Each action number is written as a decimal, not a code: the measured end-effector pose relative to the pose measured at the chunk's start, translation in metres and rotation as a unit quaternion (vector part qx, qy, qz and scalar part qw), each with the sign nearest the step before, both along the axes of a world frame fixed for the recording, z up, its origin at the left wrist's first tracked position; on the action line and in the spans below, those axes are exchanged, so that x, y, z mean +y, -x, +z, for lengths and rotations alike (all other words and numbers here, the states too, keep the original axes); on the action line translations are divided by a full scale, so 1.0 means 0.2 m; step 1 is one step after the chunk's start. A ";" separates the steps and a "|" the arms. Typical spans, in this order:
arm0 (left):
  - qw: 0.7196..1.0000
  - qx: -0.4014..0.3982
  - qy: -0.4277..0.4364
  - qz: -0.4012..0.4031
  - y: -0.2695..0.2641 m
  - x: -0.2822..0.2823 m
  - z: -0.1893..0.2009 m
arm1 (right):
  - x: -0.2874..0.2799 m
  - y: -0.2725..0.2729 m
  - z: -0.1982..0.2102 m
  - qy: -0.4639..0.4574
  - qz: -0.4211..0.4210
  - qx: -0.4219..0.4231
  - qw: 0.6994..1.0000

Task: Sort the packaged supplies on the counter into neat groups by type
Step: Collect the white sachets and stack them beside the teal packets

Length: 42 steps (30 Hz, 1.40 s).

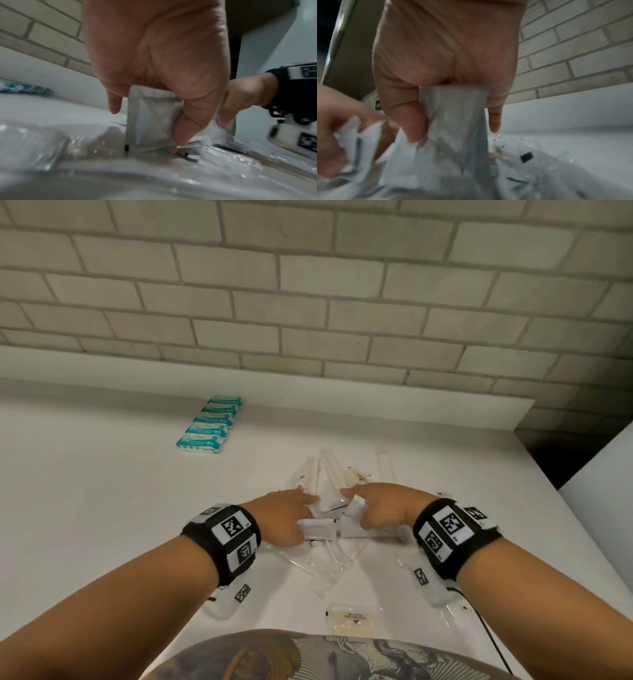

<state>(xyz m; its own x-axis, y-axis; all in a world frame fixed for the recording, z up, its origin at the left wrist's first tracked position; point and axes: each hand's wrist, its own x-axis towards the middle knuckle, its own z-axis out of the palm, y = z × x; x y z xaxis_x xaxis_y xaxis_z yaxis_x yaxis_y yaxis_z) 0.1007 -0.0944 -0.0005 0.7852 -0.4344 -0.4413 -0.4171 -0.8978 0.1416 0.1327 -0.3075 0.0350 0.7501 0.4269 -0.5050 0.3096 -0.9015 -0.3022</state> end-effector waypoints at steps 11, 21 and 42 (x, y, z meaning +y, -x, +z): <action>0.869 0.001 0.364 0.336 0.05 0.07 0.07 | 0.14 -0.12 0.01 0.026 0.011 -0.103 0.994; 0.865 0.048 0.331 0.374 -0.13 -0.04 0.02 | 0.08 -0.18 -0.16 0.131 -0.001 -0.109 0.985; 0.575 0.211 0.750 0.251 -0.02 -0.23 0.32 | 0.25 -0.03 0.16 -0.463 -0.254 -0.162 0.833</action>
